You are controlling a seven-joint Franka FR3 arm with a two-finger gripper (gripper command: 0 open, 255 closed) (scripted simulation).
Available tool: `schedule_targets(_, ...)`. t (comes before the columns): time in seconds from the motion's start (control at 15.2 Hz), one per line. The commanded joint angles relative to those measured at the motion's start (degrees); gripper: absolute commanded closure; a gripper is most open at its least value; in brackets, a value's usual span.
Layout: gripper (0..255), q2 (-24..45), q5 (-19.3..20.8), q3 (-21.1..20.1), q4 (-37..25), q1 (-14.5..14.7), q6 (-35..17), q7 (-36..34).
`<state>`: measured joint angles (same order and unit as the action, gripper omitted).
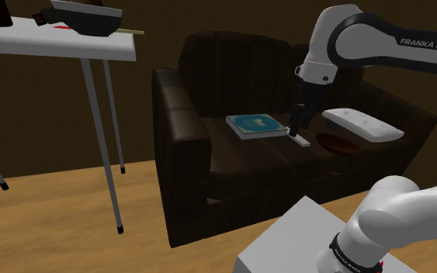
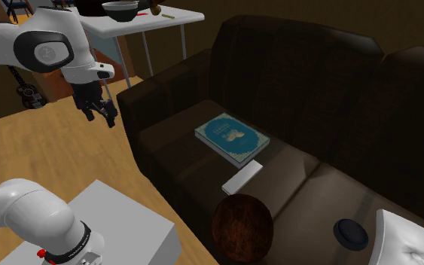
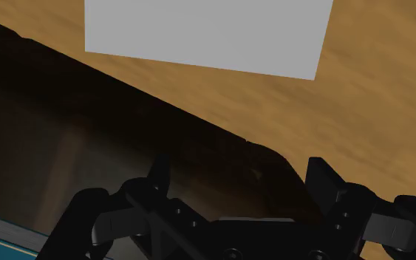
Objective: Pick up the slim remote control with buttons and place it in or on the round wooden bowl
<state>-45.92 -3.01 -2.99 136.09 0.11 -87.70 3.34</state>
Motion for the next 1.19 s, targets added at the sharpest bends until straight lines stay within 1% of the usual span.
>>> schedule_targets(0.0,0,0.0,0.0,0.0,0.0,0.0,0.0,0.0)
schedule_targets(0.33,0,4.41,3.58,4.63,1.31,-2.59,-6.0,4.21)
schedule_targets(0.59,0,9.02,5.96,8.31,1.2,-4.52,-10.87,7.4)
schedule_targets(0.86,0,14.48,7.73,11.95,0.04,-6.22,-15.62,10.53)
schedule_targets(1.12,0,20.66,8.68,15.52,-2.16,-7.63,-20.08,13.7)
